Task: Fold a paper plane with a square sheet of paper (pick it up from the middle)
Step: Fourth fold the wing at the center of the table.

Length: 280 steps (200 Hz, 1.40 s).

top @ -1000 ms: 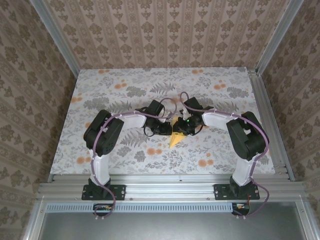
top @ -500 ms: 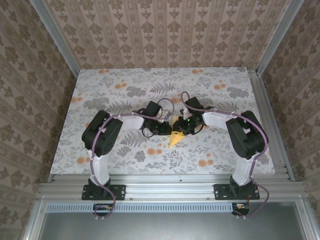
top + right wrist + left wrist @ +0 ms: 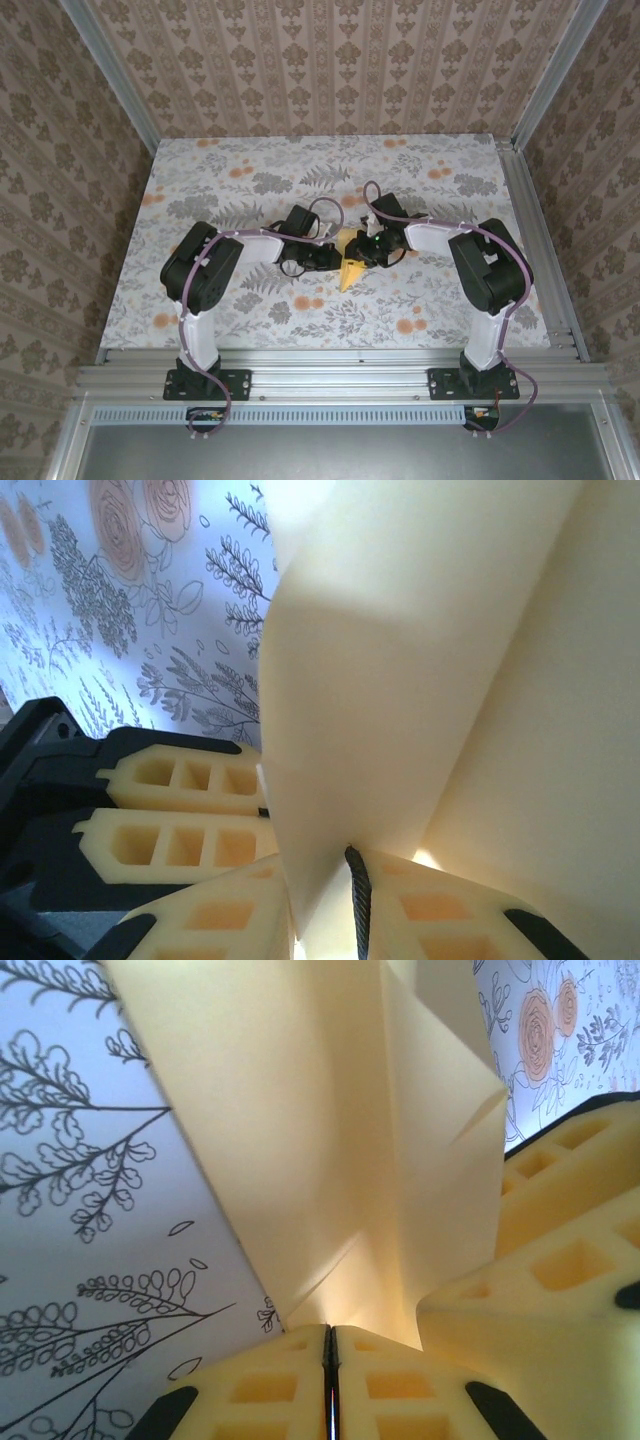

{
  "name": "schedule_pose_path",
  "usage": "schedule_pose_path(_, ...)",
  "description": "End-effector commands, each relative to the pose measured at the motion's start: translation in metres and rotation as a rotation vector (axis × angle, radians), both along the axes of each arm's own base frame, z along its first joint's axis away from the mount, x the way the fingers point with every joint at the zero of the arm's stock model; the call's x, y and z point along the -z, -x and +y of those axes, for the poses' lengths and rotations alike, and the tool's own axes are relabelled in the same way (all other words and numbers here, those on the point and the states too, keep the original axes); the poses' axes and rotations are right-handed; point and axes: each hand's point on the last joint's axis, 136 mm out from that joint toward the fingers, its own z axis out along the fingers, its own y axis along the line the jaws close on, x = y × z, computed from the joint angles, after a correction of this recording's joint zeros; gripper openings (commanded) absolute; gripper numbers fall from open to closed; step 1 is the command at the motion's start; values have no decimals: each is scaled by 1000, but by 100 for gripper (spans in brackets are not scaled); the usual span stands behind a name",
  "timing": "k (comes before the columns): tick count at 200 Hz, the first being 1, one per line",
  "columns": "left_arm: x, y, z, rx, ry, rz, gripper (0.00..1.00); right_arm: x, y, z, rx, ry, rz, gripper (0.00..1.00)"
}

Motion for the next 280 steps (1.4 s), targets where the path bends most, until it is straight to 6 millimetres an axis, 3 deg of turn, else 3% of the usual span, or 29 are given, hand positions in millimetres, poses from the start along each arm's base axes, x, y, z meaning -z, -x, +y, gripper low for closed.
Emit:
schedule_pose_path(1, 14, 19, 5, 14, -14, 77, 10, 10, 0, -1, 14, -3, 33, 25)
schedule_pose_path(71, 24, 18, 11, 8, -42, 93, 5, 7, 0, 2, 10, -22, 32, 24)
schedule_pose_path(186, 51, 17, 29, -7, -193, 95, 0, -25, -6, 2, 39, -104, -41, 29)
schedule_pose_path(280, 51, 17, 27, 1, -192, 93, 0, -28, -8, 2, 55, -140, -38, 25)
